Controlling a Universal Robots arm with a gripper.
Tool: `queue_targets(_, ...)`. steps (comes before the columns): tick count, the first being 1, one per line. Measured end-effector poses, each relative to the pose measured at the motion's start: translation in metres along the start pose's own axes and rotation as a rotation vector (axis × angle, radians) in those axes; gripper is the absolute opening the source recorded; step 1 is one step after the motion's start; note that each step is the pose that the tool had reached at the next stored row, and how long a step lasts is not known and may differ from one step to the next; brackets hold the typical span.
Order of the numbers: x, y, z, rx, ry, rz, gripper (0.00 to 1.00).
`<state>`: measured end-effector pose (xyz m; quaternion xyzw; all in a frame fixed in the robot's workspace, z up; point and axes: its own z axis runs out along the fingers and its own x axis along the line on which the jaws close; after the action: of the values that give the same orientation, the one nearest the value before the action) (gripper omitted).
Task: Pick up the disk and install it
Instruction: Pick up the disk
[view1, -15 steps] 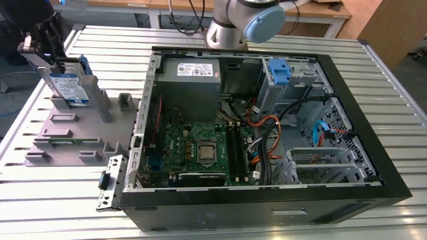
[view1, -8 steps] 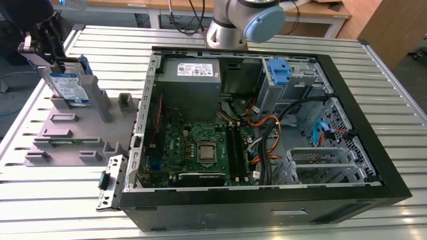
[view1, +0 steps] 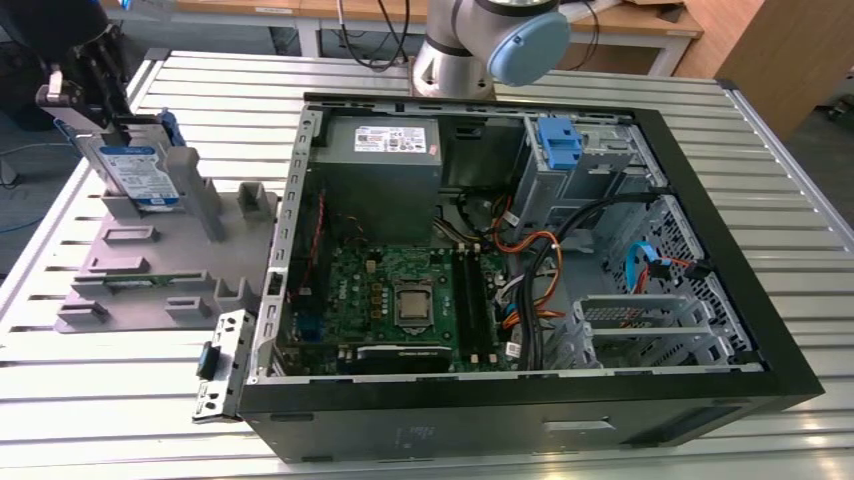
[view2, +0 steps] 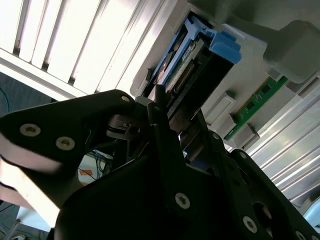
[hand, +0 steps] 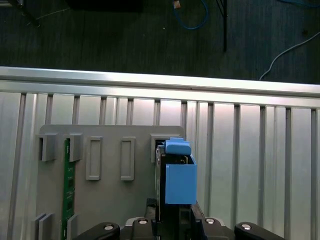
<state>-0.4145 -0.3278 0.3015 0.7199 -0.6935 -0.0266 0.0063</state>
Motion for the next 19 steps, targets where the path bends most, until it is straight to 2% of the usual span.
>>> queue_targets(2, 0.0002, 0.0000, -0.0001, -0.0001, 0.0000, 0.001, 0.35)
queue_targets(6, 0.0004, 0.0000, 0.0004, 0.0014, -0.0023, 0.053, 0.35)
queue_targets(11, 0.0005, 0.0000, 0.0005, 0.0021, -0.0034, 0.074, 0.35)
queue_targets(13, 0.0005, 0.0000, 0.0004, 0.0026, -0.0042, 0.095, 0.35)
queue_targets(19, 0.0004, 0.0000, 0.0005, 0.0029, -0.0045, 0.099, 0.35)
